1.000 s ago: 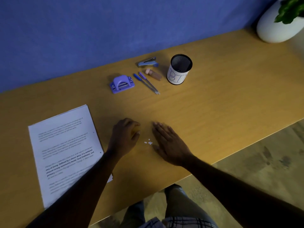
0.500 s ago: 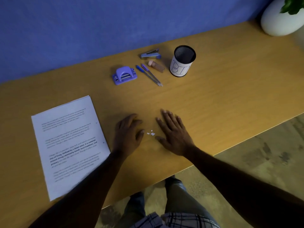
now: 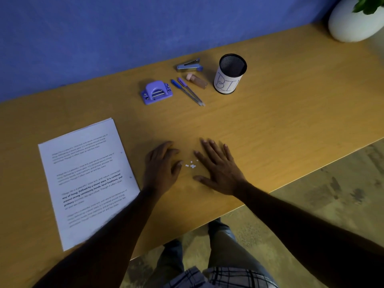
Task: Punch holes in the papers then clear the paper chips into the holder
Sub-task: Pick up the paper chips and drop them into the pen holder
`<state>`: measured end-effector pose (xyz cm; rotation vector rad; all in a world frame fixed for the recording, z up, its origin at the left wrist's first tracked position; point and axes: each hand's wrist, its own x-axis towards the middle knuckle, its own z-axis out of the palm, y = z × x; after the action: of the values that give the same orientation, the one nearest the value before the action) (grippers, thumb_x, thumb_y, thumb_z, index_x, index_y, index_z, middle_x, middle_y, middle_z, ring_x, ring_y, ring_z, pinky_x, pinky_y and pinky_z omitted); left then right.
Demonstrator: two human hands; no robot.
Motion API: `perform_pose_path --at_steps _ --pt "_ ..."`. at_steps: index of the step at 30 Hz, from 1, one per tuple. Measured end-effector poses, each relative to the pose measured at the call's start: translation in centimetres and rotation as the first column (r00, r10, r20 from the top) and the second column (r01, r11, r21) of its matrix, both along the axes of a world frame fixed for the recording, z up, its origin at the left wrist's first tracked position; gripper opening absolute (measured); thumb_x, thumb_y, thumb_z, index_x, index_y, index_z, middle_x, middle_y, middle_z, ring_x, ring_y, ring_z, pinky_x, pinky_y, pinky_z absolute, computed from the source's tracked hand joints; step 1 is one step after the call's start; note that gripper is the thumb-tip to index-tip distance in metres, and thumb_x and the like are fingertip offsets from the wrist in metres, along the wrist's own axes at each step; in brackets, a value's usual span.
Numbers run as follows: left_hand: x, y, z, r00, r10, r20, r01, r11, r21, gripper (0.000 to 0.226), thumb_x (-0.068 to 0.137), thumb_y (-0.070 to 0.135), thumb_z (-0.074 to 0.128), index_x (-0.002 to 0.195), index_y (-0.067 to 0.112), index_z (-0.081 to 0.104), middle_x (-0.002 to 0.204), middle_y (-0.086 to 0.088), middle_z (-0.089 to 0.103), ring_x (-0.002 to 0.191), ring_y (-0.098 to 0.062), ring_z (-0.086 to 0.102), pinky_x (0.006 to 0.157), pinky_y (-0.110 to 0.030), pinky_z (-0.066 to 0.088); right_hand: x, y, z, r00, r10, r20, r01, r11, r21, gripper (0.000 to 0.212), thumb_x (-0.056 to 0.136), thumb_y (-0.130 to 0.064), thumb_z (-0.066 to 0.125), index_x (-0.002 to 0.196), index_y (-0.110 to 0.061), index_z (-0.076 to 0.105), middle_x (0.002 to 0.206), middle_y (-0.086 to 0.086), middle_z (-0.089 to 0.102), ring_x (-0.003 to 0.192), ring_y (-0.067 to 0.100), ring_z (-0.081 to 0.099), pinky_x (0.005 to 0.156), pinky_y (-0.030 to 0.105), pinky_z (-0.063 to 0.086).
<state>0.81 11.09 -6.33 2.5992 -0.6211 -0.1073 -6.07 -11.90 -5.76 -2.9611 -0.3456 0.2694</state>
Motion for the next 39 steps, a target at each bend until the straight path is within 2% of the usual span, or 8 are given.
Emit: perform_pose_path --at_steps 3,6,9,19,24,29,33,39 --pt "0.0 0.0 0.0 1.0 0.001 0.008 -0.001 1.0 -0.007 0.035 0.091 0.043 0.056 0.119 0.023 0.06 0.143 0.0 0.048 0.131 -0.021 0.046 0.104 -0.044 0.037 -1.0 -0.1 0.1 0.999 0.043 0.022 -0.044 0.999 0.026 0.077 0.092 -0.074 0.028 0.155 -0.036 0.006 0.165 0.004 -0.01 0.152 0.025 -0.01 0.119 0.06 0.002" --pt "0.1 0.1 0.0 1.0 -0.006 0.013 0.007 1.0 -0.006 0.034 0.09 0.043 0.057 0.118 0.024 0.06 0.142 0.001 0.047 0.131 -0.021 0.046 0.104 -0.043 0.036 -1.5 -0.2 0.5 0.991 -0.131 0.023 0.129 0.989 0.079 0.081 0.091 -0.076 0.028 0.155 -0.036 0.0 0.165 0.002 -0.012 0.152 0.023 -0.011 0.118 0.061 -0.001" --pt "0.1 0.1 -0.1 1.0 0.002 0.003 -0.002 1.0 -0.012 0.034 0.089 0.043 0.058 0.117 0.024 0.06 0.142 0.001 0.048 0.13 -0.022 0.047 0.104 -0.044 0.037 -1.8 0.2 0.5 0.966 -0.258 -0.01 0.259 0.965 0.045 0.088 0.089 -0.079 0.024 0.156 -0.031 -0.005 0.164 0.001 -0.016 0.152 0.023 -0.013 0.118 0.058 -0.007" --pt "0.2 -0.6 -0.1 0.999 0.044 -0.026 -0.044 0.999 -0.009 0.04 0.086 0.052 0.053 0.118 0.028 0.058 0.141 0.004 0.047 0.131 -0.016 0.044 0.102 -0.04 0.036 0.3 1.3 0.7 0.995 -0.101 -0.023 0.101 0.995 -0.01 0.08 0.089 -0.079 0.023 0.155 -0.038 0.006 0.165 0.006 -0.011 0.152 0.028 -0.01 0.116 0.067 0.0" --pt "0.1 -0.6 0.1 0.998 0.05 -0.043 -0.051 0.999 -0.016 0.04 0.087 0.049 0.058 0.119 0.026 0.06 0.142 0.004 0.047 0.133 -0.016 0.043 0.104 -0.041 0.036 -1.1 1.4 1.0 1.0 0.014 0.007 -0.014 1.0 -0.015 0.073 0.091 -0.077 0.024 0.153 -0.04 0.015 0.165 0.004 -0.008 0.152 0.027 -0.007 0.115 0.065 -0.006" --pt "0.0 -0.6 0.2 0.999 0.041 -0.026 -0.041 0.999 -0.018 0.038 0.087 0.046 0.059 0.118 0.024 0.061 0.141 0.002 0.048 0.132 -0.019 0.044 0.104 -0.043 0.036 -2.8 1.5 1.1 0.98 -0.199 0.024 0.198 0.979 0.046 0.082 0.09 -0.078 0.024 0.156 -0.033 0.004 0.166 0.002 -0.006 0.153 0.023 -0.007 0.118 0.064 -0.002" --pt "-0.2 -0.4 0.1 1.0 0.02 0.005 -0.02 0.999 -0.029 0.036 0.089 0.045 0.055 0.118 0.026 0.062 0.142 0.001 0.048 0.133 -0.02 0.044 0.104 -0.042 0.036 -4.1 3.1 -0.1 0.979 -0.205 0.014 0.205 0.979 0.003 0.088 0.088 -0.08 0.026 0.157 -0.029 0.005 0.165 0.001 -0.008 0.153 0.023 -0.008 0.117 0.065 0.003" --pt "-0.2 0.3 0.0 0.999 -0.048 0.002 0.048 0.997 -0.053 0.034 0.092 0.043 0.055 0.122 0.031 0.065 0.147 0.001 0.045 0.136 -0.018 0.041 0.104 -0.042 0.04 -3.5 4.4 -0.2 0.982 -0.189 0.012 0.188 0.981 0.044 0.08 0.089 -0.078 0.027 0.155 -0.038 0.004 0.165 0.002 -0.01 0.152 0.025 -0.01 0.116 0.065 -0.003"
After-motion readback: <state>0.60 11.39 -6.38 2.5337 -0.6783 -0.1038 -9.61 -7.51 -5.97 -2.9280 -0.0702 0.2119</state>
